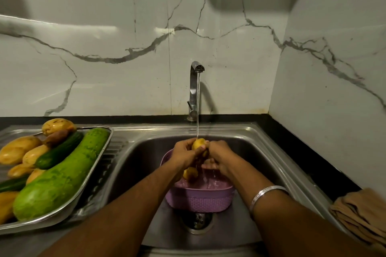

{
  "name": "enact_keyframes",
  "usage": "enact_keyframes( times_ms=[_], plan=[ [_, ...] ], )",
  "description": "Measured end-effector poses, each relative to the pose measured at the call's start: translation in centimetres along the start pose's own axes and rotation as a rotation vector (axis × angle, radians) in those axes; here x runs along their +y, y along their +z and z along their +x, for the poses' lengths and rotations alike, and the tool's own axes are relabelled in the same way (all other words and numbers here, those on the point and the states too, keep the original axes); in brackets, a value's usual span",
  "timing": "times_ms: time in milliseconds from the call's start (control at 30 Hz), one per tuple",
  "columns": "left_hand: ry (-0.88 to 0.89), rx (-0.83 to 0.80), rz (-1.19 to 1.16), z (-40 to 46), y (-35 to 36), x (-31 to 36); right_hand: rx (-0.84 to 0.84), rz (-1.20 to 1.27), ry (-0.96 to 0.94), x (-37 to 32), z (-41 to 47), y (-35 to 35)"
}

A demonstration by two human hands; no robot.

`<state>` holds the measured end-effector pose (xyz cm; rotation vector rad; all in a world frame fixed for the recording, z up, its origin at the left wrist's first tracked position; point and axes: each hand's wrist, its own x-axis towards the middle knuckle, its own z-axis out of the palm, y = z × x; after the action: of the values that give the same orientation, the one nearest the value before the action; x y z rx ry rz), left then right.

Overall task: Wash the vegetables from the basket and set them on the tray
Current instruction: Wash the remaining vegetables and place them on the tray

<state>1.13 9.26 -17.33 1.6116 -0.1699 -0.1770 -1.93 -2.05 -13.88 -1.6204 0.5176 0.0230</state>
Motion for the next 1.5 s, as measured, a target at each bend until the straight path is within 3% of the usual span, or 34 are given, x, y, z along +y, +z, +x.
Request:
enact_keyframes(
  times_ms=[100, 200, 333, 567, 700, 900, 1033, 1200, 1400, 1500],
  plan=[
    [-0.016, 0.142, 0.007, 0.1, 0.0, 0.0, 0.052, -0.190, -0.063, -0.9, -0.7, 1.7],
    [-0.079, 0.105, -0.056, -0.2, -0.7, 0.1, 0.033, -0.274, -0.160, -0.7, -0.8, 2.4],
    [-0.085, 0.026, -0.042, -1.0, -0.5, 0.8, -0.005, -0.216, -0.127, -0.2, 0.0, 2.3],
    [-0.096, 0.186, -0.111, -0.3, -0.6, 0.9, -0.011, -0.322, -0.290, 0.2, -1.1, 3.7],
    [-0.098, 0.071, -0.188, -1.0, 0.0, 1.7, 0.021, -0.171, -0.281, -0.2, -0.6, 2.6],
    [-0.041, 0.205, -0.205, 0.1, 0.0, 1.3, -0.044, -0.025, -0.138, -0.5, -0.7, 3.5],
    [-0.063, 0.114, -0.218, 0.0, -0.5, 1.2, -0.019, 0.009, -0.134, -0.2, -0.2, 2.7],
    [0.074, 0.080, -0.241, -0.2, 0.7, 1.7, -0.024, 0.173, -0.104, 0.2, 0.9, 1.8],
    [0.140, -0.006, 0.147, -0.1, 1.1, 0.5, 0.119, -0.041, -0.288, 0.8, 1.3, 0.8],
    [0.159, -0.006, 0.265, -0.3, 1.3, -0.6, 0.139, -0.163, -0.258, 0.9, 1.9, 1.1]
  ],
)
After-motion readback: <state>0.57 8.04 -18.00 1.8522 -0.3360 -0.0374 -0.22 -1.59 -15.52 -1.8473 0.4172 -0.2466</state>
